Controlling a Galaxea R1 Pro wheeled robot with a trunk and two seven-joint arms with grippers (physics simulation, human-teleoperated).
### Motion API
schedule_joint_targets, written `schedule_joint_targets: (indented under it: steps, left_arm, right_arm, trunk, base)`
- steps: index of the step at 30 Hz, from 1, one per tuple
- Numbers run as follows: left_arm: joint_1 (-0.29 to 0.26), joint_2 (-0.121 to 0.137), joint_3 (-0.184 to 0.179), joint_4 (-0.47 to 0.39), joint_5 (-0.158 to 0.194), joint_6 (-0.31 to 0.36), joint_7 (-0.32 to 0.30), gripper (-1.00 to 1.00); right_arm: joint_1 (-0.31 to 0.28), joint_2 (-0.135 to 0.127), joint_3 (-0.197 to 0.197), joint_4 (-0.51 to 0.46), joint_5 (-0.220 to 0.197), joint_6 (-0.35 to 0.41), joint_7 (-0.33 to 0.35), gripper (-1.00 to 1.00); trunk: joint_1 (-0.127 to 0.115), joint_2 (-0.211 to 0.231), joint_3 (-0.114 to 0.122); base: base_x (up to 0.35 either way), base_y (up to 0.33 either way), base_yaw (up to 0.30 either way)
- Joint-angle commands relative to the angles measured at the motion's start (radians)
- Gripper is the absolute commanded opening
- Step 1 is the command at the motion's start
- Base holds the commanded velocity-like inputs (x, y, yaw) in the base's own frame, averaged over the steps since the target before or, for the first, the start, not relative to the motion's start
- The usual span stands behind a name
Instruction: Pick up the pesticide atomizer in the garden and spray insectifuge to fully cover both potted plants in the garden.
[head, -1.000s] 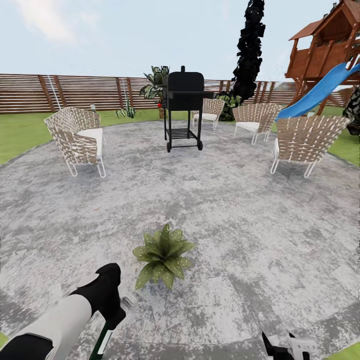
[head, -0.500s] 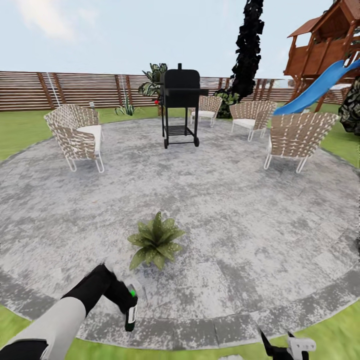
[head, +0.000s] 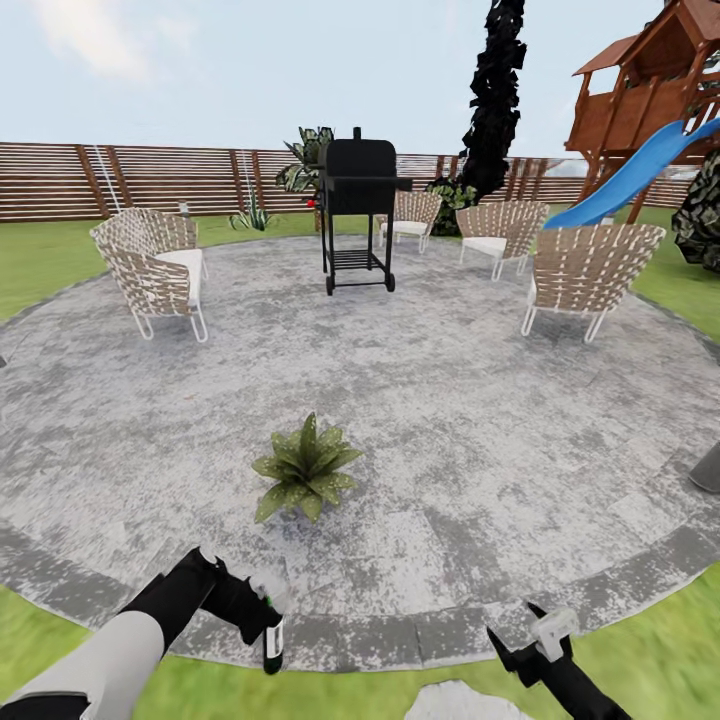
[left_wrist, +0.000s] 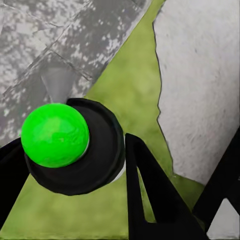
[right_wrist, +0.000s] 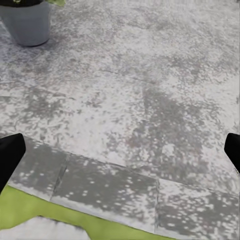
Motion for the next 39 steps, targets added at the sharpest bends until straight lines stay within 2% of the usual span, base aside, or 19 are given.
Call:
schedule_joint_targets:
  steps: [1, 4, 7, 12, 18, 22, 23, 26, 30, 31, 34, 39]
  left_arm:
    - [0.0, 0.006, -0.001, -0.002, -0.003, 0.016, -0.005, -1.0]
    - [-0.002, 0.017, -0.008, -0.004, 0.004, 0.019, -0.008, -1.0]
    - [0.002, 0.008, -0.017, -0.008, 0.015, 0.015, -0.009, -1.0]
    - [0.003, -0.012, -0.024, -0.029, 0.012, 0.013, -0.014, -1.0]
    - [-0.002, -0.035, -0.05, -0.036, 0.007, 0.019, -0.024, -1.0]
    - [-0.003, -0.04, -0.073, -0.036, 0.007, 0.021, -0.026, -1.0]
    - [-0.003, -0.041, -0.166, -0.036, 0.006, 0.022, -0.026, -1.0]
    - [-0.004, -0.041, -0.186, -0.035, 0.003, 0.023, -0.032, -1.0]
    - [-0.006, -0.042, -0.194, -0.034, 0.0, 0.027, -0.059, -1.0]
    - [-0.006, -0.042, -0.199, -0.034, -0.004, 0.028, -0.062, -1.0]
    - [-0.006, -0.045, -0.225, -0.034, -0.036, 0.031, -0.076, -1.0]
    - [-0.007, -0.052, -0.233, -0.032, -0.05, 0.053, -0.093, -1.0]
  right_arm:
    - [-0.001, 0.001, -0.002, 0.0, 0.008, -0.006, 0.006, 1.0]
    - [-0.001, 0.012, 0.004, 0.007, 0.011, -0.006, 0.006, 1.0]
    - [-0.001, 0.029, 0.005, 0.023, 0.014, -0.007, 0.005, 1.0]
    - [-0.003, 0.056, 0.015, 0.045, 0.026, -0.006, 0.007, 1.0]
    - [-0.035, 0.057, 0.048, 0.038, 0.037, 0.012, 0.011, 1.0]
    - [-0.058, 0.057, 0.071, 0.037, 0.037, 0.034, 0.024, 1.0]
    - [-0.087, 0.057, 0.421, 0.037, 0.037, 0.108, 0.057, 1.0]
    - [-0.116, 0.057, 0.428, 0.037, 0.036, 0.117, 0.107, 1.0]
    - [-0.142, 0.057, 0.434, 0.038, 0.038, 0.124, 0.128, 1.0]
    - [-0.146, 0.057, 0.442, 0.038, 0.038, 0.131, 0.138, 1.0]
    - [-0.166, 0.057, 0.489, 0.036, 0.038, 0.172, 0.226, 1.0]
    - [-0.18, 0.057, 0.501, 0.035, 0.037, 0.189, 0.258, 1.0]
  trunk:
    - [0.0, 0.0, -0.001]
    - [0.0, 0.0, -0.001]
    - [0.0, 0.0, -0.001]
    - [0.0, 0.0, -0.001]
    - [0.0, 0.0, -0.001]
    - [0.0, 0.0, -0.001]
    - [0.0, 0.0, -0.001]
    - [0.0, 0.0, -0.001]
    - [0.0, 0.0, -0.001]
    - [0.0, 0.0, -0.001]
    - [0.0, 0.0, -0.001]
    - [0.0, 0.0, -0.001]
  base:
    - [0.0, 0.0, 0.0]
    - [0.0, 0.0, 0.0]
    - [0.0, 0.0, 0.0]
    - [0.0, 0.0, 0.0]
    - [0.0, 0.0, 0.0]
    - [0.0, 0.0, 0.0]
    - [0.0, 0.0, 0.0]
    - [0.0, 0.0, 0.0]
    - [0.0, 0.0, 0.0]
    - [0.0, 0.0, 0.0]
    - [0.0, 0.0, 0.0]
    - [0.0, 0.0, 0.0]
